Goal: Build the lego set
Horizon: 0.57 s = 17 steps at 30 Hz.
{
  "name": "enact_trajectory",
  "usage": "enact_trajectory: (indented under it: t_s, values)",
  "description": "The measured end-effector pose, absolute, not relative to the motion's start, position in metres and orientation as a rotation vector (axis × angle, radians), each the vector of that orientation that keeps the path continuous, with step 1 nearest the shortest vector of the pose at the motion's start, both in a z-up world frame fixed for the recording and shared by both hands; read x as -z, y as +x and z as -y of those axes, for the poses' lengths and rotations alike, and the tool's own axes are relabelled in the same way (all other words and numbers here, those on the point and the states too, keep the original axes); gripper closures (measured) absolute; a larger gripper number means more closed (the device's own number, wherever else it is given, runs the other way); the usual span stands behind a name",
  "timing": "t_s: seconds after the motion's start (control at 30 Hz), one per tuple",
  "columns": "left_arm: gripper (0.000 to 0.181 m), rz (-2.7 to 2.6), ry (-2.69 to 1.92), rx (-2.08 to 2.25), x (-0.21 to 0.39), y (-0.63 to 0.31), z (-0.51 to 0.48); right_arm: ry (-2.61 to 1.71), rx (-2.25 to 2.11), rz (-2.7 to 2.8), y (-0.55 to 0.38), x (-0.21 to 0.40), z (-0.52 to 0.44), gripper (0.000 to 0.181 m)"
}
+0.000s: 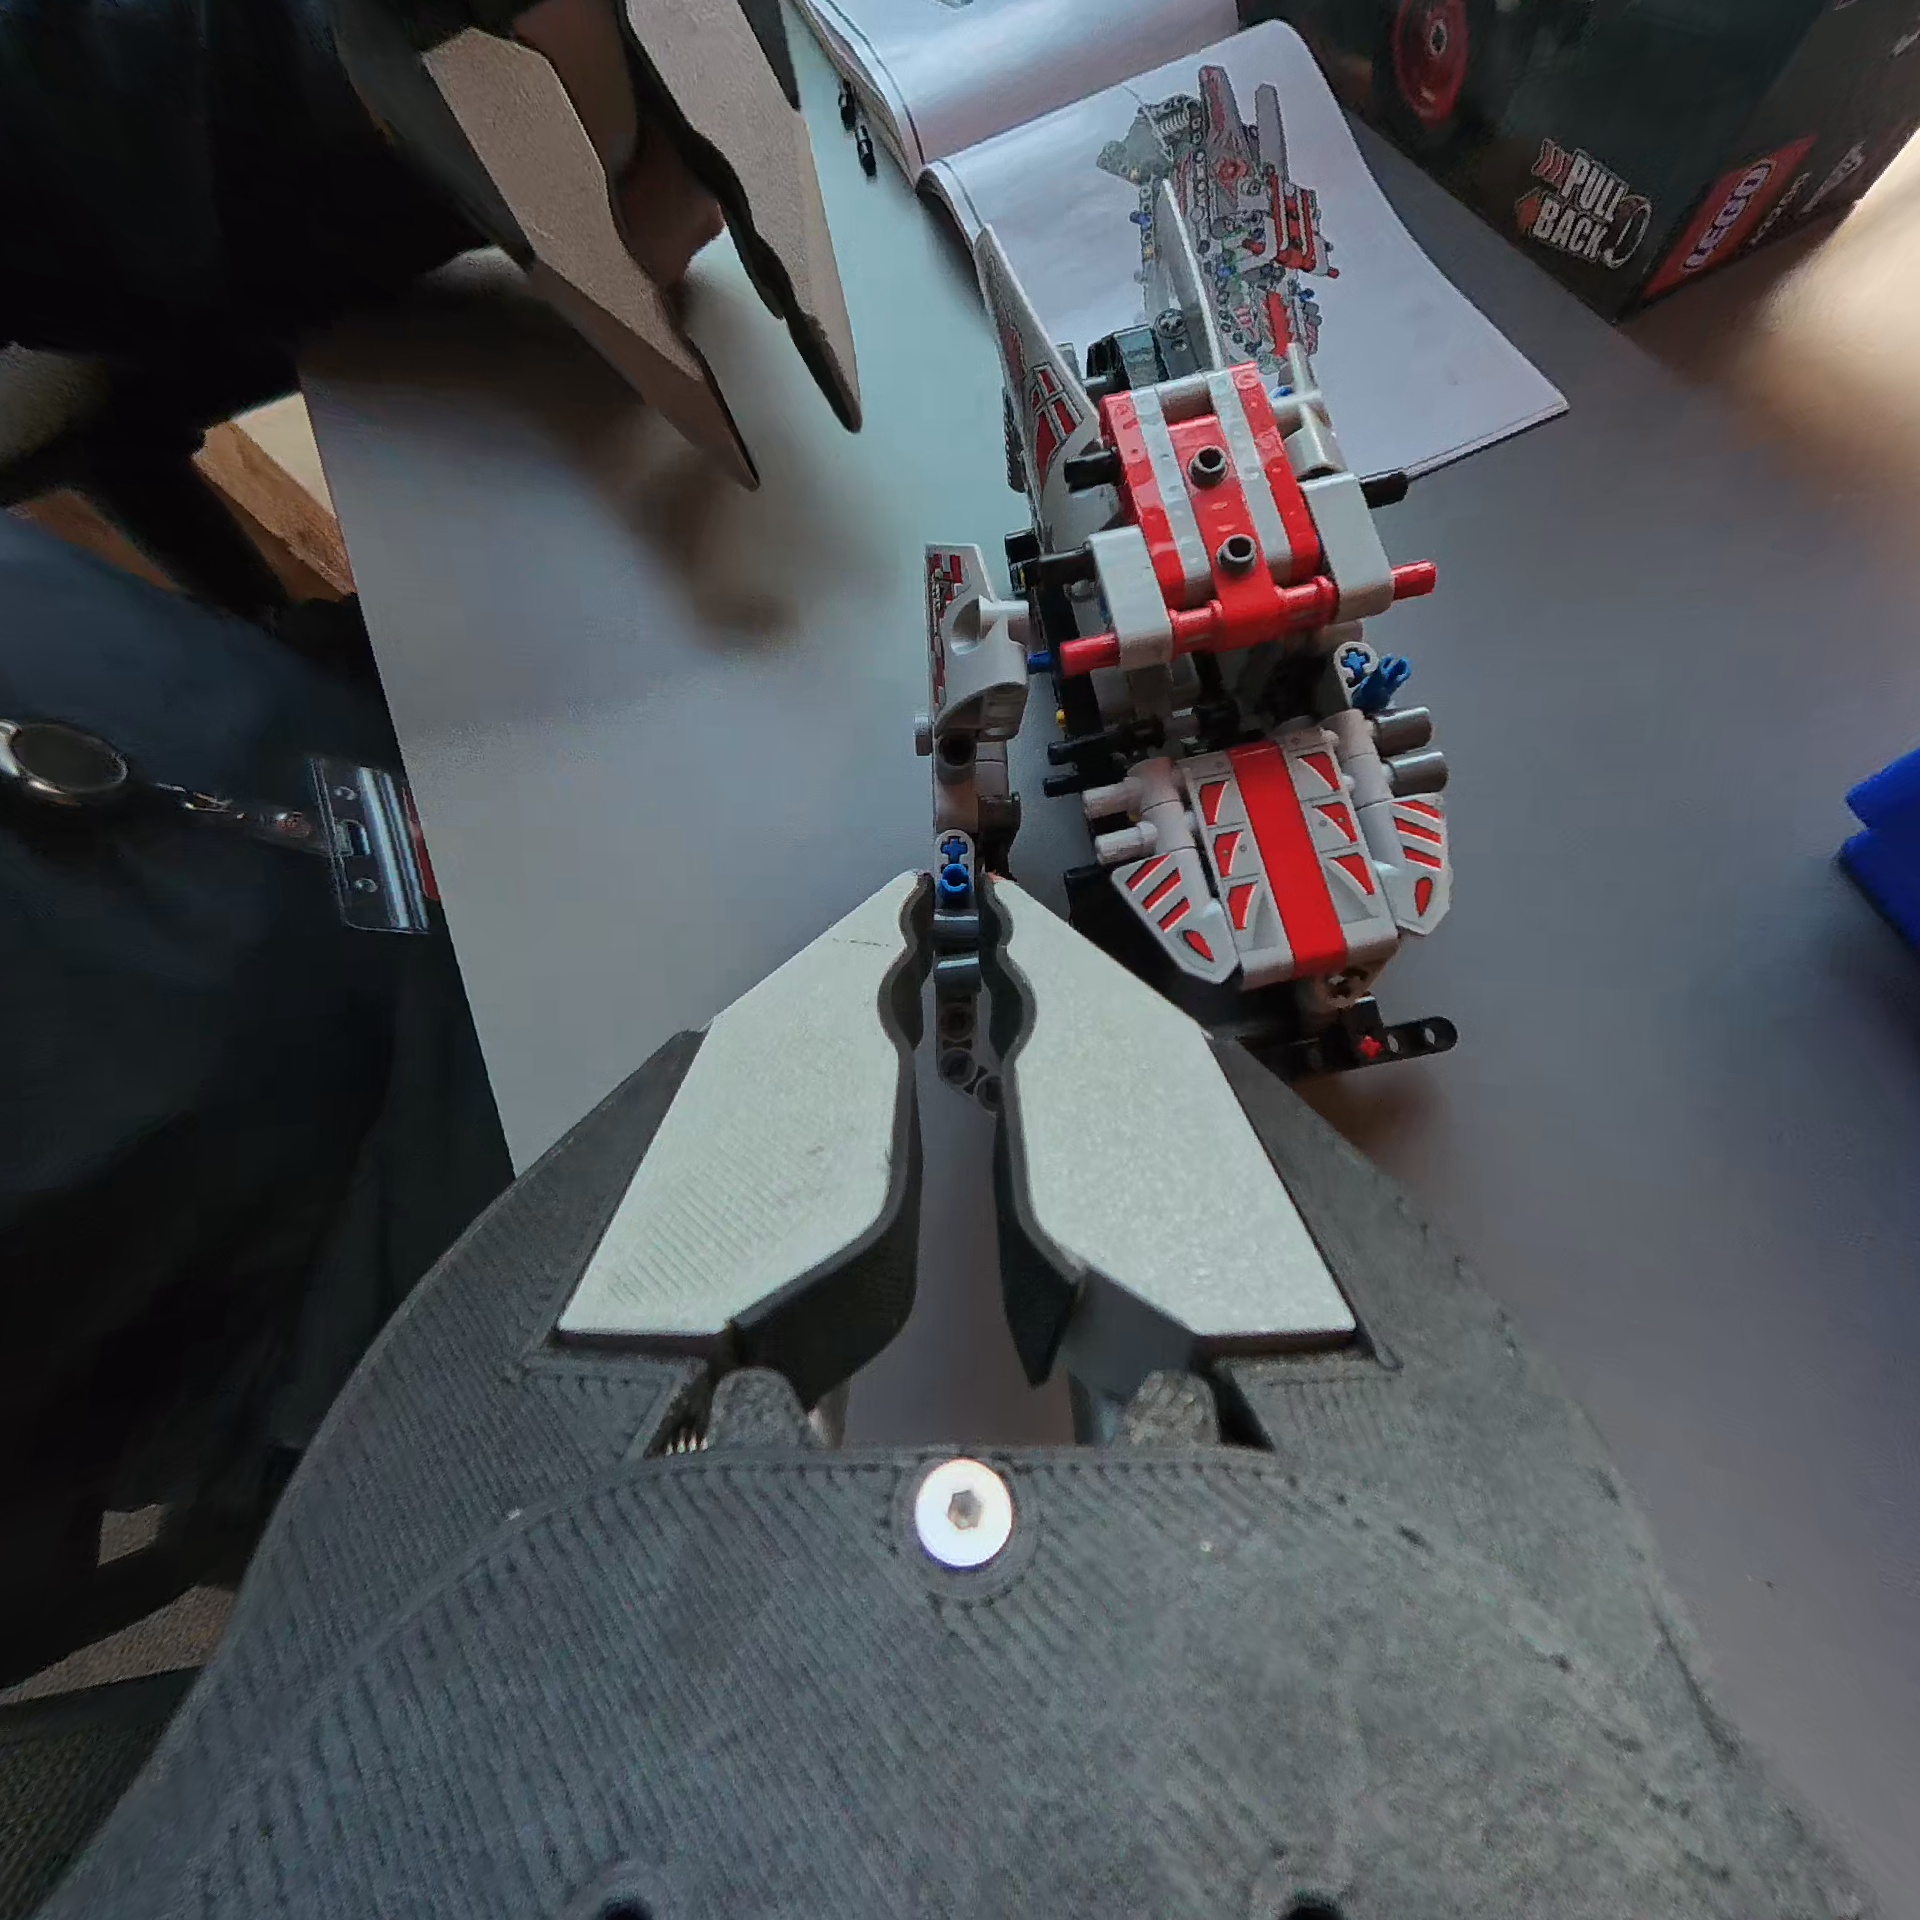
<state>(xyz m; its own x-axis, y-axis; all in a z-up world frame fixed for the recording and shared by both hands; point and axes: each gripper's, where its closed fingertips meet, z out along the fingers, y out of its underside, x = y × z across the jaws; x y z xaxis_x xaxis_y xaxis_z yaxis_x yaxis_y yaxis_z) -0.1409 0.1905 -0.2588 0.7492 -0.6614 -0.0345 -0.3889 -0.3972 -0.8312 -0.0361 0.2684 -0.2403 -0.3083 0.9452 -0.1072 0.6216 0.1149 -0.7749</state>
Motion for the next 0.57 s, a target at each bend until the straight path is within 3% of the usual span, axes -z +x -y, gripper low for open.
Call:
enact_trajectory:
  t_s: [0.57]
  values:
    - [0.156,-0.871,-2.028,0.234,0.266,-0.189,-0.150,-1.515,-1.183,1.861,-0.024,0.229,-0.259,0.176]
